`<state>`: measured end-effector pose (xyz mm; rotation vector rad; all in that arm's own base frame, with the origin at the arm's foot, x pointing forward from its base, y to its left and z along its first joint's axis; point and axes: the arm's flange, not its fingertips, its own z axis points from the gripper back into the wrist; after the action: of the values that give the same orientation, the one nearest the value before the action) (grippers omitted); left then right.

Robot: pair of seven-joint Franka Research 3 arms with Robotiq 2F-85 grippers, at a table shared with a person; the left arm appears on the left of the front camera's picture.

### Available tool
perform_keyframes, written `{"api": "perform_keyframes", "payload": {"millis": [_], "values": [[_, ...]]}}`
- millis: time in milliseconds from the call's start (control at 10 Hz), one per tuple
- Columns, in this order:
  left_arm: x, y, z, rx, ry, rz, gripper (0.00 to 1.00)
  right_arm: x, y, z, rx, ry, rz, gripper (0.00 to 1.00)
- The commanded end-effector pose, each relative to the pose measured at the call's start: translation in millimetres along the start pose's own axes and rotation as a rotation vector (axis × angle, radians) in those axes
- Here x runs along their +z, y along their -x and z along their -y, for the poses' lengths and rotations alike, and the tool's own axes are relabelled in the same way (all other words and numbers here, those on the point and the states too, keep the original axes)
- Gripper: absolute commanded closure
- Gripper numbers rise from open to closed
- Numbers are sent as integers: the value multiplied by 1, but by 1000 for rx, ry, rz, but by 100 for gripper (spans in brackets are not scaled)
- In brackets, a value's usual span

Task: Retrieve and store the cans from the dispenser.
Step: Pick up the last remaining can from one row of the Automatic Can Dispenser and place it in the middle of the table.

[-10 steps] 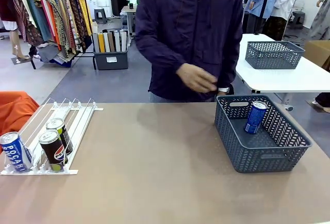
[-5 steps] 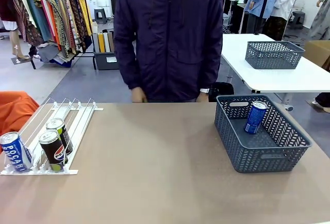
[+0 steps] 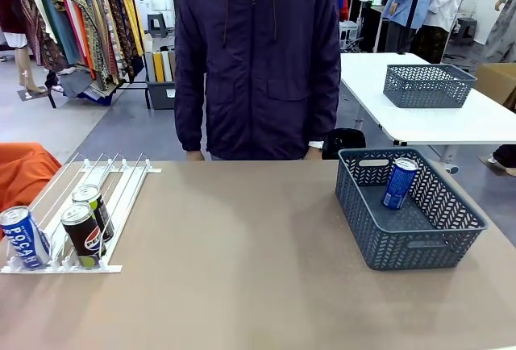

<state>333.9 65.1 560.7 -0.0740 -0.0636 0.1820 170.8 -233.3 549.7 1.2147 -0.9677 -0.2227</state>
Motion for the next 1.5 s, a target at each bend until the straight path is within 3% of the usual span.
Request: {"api": "perform_keyframes", "payload": {"millis": [0,100,300,700,1400], "values": [[-2,-1,6,-1,-8,-2,0,-3,-3,-1,24,-23,20,0],[-18,-7,10,58,-77,35,0,-3,-3,-1,24,-23,20,0],[-58,-28,11,39,-29,65,0,-3,-3,-1,24,-23,20,0],[-118,-48,9,31,-22,-25,0,-3,-3,-1,24,-23,20,0],[-162,-49,12,44,-65,-94,0,-3,-3,-1,24,-23,20,0]]}}
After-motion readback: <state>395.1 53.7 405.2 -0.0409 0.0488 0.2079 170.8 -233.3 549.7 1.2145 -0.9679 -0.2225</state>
